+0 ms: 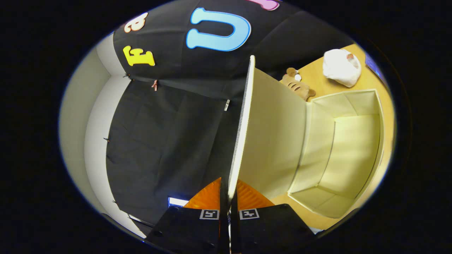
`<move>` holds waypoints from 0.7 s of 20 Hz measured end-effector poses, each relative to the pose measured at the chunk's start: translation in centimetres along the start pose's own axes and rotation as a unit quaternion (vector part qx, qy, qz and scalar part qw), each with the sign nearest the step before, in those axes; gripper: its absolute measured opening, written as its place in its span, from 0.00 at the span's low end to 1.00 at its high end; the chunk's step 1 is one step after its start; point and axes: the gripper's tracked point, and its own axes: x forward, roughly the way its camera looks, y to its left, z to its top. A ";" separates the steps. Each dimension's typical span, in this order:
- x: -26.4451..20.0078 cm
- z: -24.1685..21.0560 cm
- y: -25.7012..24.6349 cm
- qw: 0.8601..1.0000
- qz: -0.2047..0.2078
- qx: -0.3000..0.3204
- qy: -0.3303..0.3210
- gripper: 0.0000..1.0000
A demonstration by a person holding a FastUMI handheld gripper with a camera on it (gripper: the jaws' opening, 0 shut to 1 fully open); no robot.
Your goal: Open the storage box then place both shoes into the box .Put the left shoe in first, then the right shoe, with the right side of both shoes facing outward in a uniform manner.
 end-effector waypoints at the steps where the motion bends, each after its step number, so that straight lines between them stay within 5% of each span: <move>1: 2.0 -0.6 0.3 1.000 -0.012 -0.014 0.002 0.06; 9: 12.9 -4.5 -2.4 0.996 -0.083 0.016 0.025 0.06; 14: 16.3 -8.4 -6.1 0.989 -0.136 -0.018 0.058 0.06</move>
